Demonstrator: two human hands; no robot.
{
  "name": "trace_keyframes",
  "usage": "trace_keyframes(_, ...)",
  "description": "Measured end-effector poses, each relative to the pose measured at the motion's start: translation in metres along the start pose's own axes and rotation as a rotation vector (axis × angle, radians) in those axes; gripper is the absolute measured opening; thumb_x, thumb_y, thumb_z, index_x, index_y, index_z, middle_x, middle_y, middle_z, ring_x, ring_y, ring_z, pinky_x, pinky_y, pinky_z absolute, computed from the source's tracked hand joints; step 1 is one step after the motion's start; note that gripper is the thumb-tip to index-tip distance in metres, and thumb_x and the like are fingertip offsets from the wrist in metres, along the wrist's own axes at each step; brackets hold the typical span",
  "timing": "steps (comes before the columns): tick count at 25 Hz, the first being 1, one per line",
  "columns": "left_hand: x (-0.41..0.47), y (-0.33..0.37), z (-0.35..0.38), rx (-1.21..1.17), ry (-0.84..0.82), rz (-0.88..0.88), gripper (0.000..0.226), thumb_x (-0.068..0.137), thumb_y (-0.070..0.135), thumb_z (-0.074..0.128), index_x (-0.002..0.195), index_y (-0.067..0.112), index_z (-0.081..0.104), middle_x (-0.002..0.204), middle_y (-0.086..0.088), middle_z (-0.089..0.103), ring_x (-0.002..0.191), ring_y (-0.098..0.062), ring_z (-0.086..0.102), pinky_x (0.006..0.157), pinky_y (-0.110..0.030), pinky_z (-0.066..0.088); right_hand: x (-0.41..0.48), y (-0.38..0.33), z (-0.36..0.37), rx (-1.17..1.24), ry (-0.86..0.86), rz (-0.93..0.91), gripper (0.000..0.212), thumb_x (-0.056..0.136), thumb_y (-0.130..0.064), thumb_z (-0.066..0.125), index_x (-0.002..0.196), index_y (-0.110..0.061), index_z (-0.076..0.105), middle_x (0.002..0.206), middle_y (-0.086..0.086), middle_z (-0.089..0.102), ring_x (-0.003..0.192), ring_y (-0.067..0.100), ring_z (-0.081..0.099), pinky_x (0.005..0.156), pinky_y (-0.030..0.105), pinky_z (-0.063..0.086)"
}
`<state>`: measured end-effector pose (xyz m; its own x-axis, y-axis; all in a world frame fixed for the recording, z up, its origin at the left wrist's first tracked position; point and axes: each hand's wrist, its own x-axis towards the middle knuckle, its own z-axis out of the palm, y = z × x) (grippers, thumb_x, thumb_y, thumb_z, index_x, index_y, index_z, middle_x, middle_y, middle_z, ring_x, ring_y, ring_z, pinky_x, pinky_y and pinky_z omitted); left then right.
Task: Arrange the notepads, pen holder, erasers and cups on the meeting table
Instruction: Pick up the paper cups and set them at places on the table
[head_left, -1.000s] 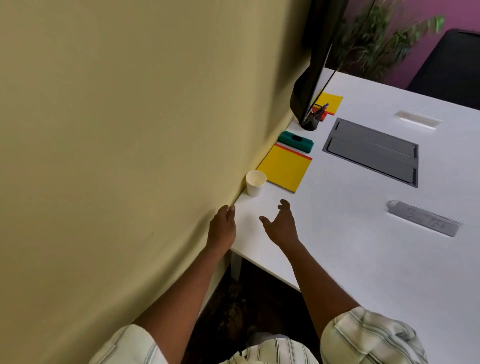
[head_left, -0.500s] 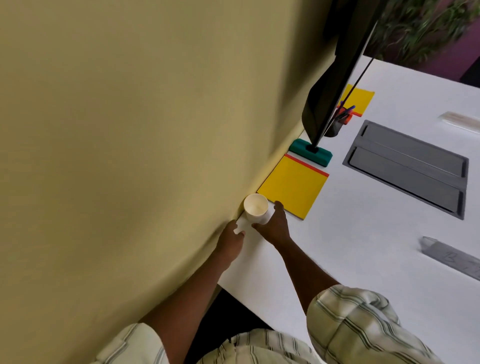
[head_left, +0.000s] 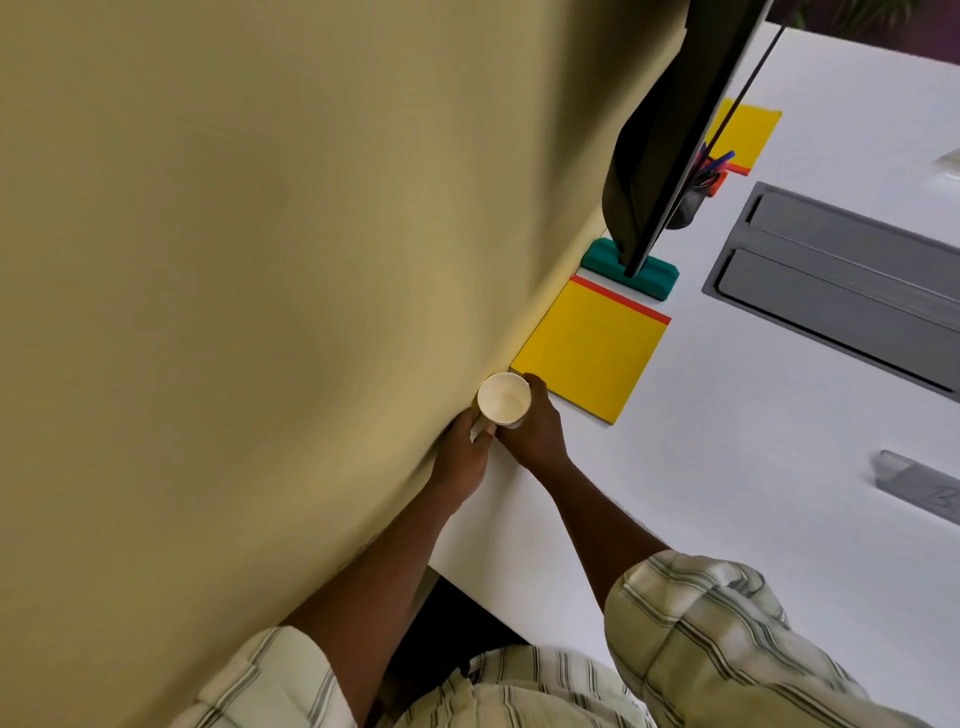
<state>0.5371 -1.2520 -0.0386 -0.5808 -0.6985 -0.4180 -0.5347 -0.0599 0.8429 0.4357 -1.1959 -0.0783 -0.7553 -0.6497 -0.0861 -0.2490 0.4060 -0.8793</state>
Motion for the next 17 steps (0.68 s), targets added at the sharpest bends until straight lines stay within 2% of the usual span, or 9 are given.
trace_keyframes(3,-0.004,0.001,-0.002,-0.056,-0.027,0.038,0.047,0.096,0.017,0.052,0.141,0.01,0.041,0.143,-0.005,0.047,0.135,-0.018,0.04,0.114,-0.042,0.032,-0.006,-0.002,0.002,0.007,0.05,-0.035,0.072,0.064,-0.017,0.087,0.122,0.002,0.05,0.115,0.015,0.061,0.101,0.026,0.06,0.079,0.024,0.05)
trace_keyframes(7,-0.013,0.004,-0.004,-0.095,-0.05,0.045,0.066,0.083,0.025,0.07,0.141,0.018,0.041,0.142,0.0,0.048,0.133,-0.015,0.042,0.111,-0.039,0.037,-0.017,-0.006,-0.006,0.032,0.059,-0.097,0.065,0.07,-0.02,0.084,0.121,0.002,0.051,0.113,0.015,0.061,0.098,0.019,0.058,0.077,0.013,0.047)
trace_keyframes(9,-0.017,0.007,-0.006,-0.087,-0.033,0.05,0.074,0.075,0.026,0.078,0.14,0.02,0.042,0.14,0.0,0.05,0.131,-0.015,0.044,0.109,-0.039,0.039,-0.025,-0.013,-0.011,0.034,0.059,-0.112,0.063,0.068,-0.019,0.085,0.12,-0.002,0.053,0.113,0.012,0.061,0.101,0.018,0.057,0.08,0.022,0.051)
trace_keyframes(12,-0.027,0.015,-0.01,-0.132,0.0,0.116,0.072,0.07,0.02,0.082,0.134,0.018,0.049,0.133,-0.001,0.056,0.124,-0.016,0.051,0.103,-0.036,0.044,-0.043,-0.032,-0.019,0.057,0.089,-0.13,0.057,0.068,-0.025,0.082,0.117,-0.009,0.056,0.112,0.008,0.063,0.104,0.02,0.059,0.084,0.031,0.052)
trace_keyframes(15,-0.043,0.02,-0.018,-0.15,-0.015,0.213,0.067,0.067,0.015,0.084,0.128,0.018,0.055,0.124,0.0,0.062,0.116,-0.016,0.057,0.094,-0.029,0.048,-0.067,-0.047,-0.024,0.095,0.11,-0.147,0.058,0.067,-0.031,0.081,0.116,-0.015,0.056,0.113,0.005,0.064,0.103,0.016,0.059,0.083,0.024,0.049)
trace_keyframes(17,-0.06,0.021,-0.028,-0.152,-0.069,0.296,0.068,0.066,0.015,0.084,0.127,0.02,0.055,0.123,0.002,0.062,0.116,-0.014,0.057,0.094,-0.029,0.049,-0.09,-0.06,-0.03,0.103,0.146,-0.164,0.06,0.065,-0.033,0.084,0.116,-0.02,0.056,0.114,0.002,0.063,0.102,0.012,0.058,0.083,0.02,0.047)
